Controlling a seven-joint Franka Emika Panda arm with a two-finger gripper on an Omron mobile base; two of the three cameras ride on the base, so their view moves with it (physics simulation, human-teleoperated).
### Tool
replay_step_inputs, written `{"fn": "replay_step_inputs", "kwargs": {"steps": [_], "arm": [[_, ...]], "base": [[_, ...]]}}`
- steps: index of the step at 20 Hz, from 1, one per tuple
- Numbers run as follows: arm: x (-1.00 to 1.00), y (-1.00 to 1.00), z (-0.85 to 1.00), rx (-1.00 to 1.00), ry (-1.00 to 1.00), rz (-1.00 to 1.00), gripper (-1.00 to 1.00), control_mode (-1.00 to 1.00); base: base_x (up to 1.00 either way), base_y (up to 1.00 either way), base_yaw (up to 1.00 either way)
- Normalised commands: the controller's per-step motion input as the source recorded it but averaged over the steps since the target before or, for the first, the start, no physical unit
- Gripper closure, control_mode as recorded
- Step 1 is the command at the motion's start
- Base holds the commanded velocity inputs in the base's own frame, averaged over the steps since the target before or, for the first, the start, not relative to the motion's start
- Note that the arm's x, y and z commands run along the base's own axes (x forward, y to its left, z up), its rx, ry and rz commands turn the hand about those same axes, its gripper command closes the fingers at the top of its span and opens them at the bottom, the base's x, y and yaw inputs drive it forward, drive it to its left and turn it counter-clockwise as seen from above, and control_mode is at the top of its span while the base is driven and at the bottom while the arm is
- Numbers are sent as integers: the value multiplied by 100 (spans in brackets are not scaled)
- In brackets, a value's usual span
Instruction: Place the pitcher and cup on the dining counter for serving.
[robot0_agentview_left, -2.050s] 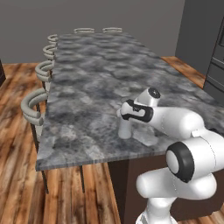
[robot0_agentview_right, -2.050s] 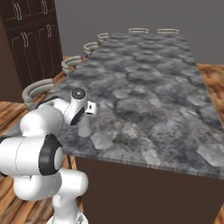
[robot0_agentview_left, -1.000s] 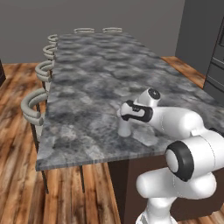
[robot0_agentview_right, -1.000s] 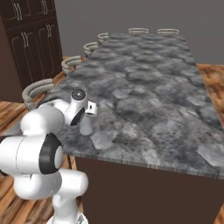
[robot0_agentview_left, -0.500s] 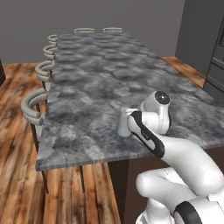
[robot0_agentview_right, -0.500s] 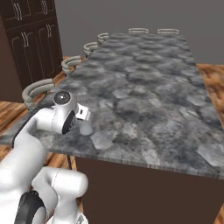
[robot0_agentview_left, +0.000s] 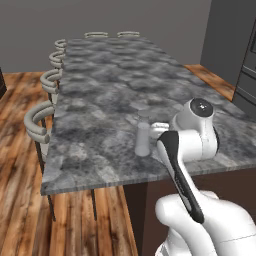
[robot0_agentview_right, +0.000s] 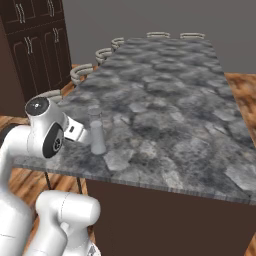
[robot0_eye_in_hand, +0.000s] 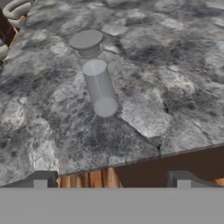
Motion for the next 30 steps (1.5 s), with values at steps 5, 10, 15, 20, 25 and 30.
{"fn": "replay_step_inputs", "kwargs": {"steps": [5,10,15,20,25,30], "arm": [[-100,-10,47,1,6,1,-100,-100],[-20,-6,2,0,0,0,-100,100],[0,0,0,0,0,0,-100,100],[0,0,0,0,0,0,-100,100],[0,0,0,0,0,0,-100,100],[0,0,0,0,0,0,-100,100]], "base": [[0,0,0],[-74,-50,-28],[-15,-93,-63],[0,-100,-68],[0,-99,-69],[0,-94,-70]]}}
